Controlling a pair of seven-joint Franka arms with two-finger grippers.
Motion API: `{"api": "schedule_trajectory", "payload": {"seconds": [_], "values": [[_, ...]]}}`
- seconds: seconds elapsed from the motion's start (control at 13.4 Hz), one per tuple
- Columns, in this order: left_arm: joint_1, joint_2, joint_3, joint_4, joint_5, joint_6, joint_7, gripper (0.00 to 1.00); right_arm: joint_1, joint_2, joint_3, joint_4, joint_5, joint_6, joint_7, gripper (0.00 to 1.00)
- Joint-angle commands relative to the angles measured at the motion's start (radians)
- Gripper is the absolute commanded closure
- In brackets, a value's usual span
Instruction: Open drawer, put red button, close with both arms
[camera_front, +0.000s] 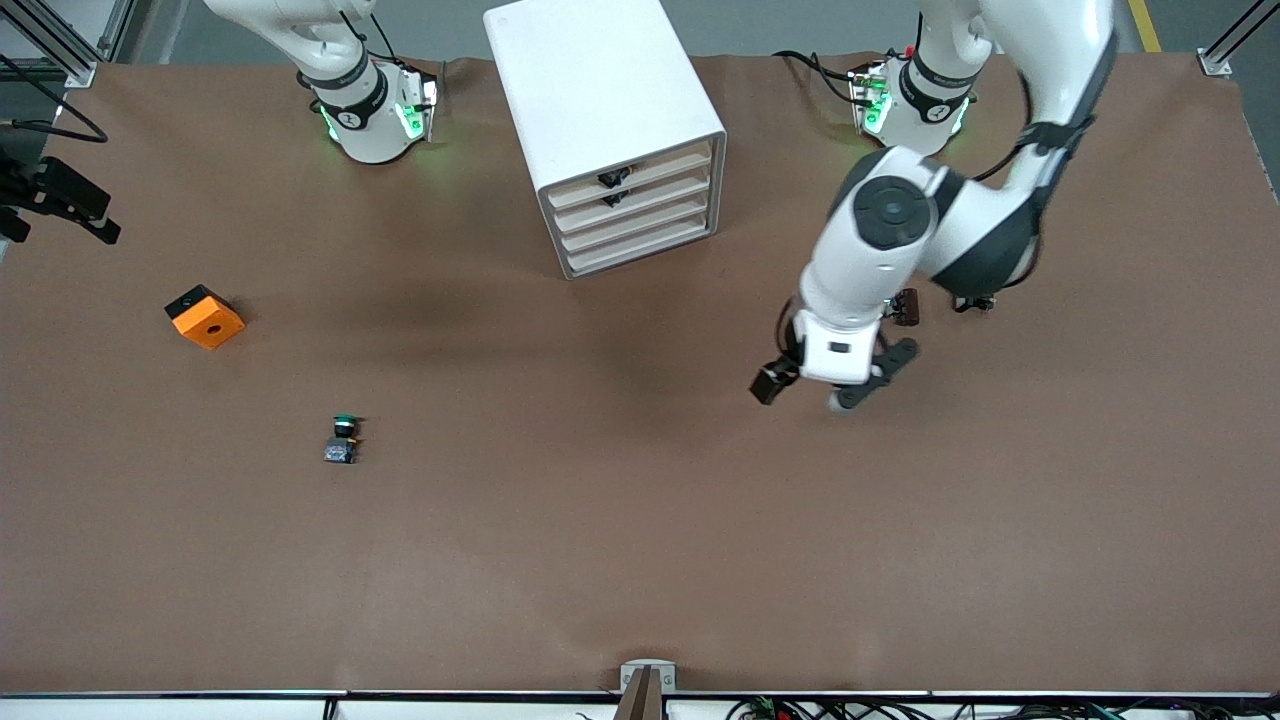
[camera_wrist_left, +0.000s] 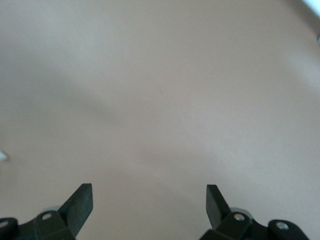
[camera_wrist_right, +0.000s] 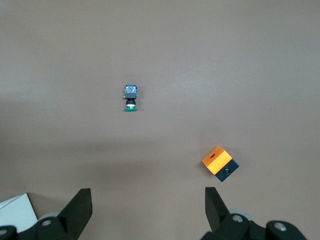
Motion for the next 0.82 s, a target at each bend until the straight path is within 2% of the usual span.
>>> {"api": "schedule_trajectory", "payload": {"seconds": [0.0, 0.15, 0.45, 0.52, 0.6, 0.75], "values": [[0.105, -0.036, -0.015, 0.097, 0.005, -0.161, 0.225, 0.00, 0.004, -0.029, 0.001, -0.030, 0.015, -0.002, 0.027, 0.00], [0.165, -0.033, -0.013, 0.162, -0.006, -0.235, 0.359, 0.00, 0.004, -0.031, 0.001, -0.029, 0.015, -0.010, 0.020, 0.00], [0.243, -0.082, -0.010, 0.173, -0.023, -0.284, 0.542, 0.00, 0.004, -0.034, 0.000, -0.030, 0.015, -0.016, 0.015, 0.00], [0.242, -0.126, 0.019, 0.156, -0.036, -0.291, 0.574, 0.00, 0.007, -0.034, 0.000, -0.030, 0.015, -0.018, 0.015, 0.00], [0.231, -0.158, 0.077, 0.144, -0.058, -0.313, 0.628, 0.00, 0.015, -0.034, -0.002, -0.030, 0.015, -0.021, 0.015, 0.00], [0.216, -0.220, 0.143, 0.139, -0.142, -0.370, 0.752, 0.00, 0.017, -0.034, -0.003, -0.030, 0.015, -0.021, 0.015, 0.00]]}}
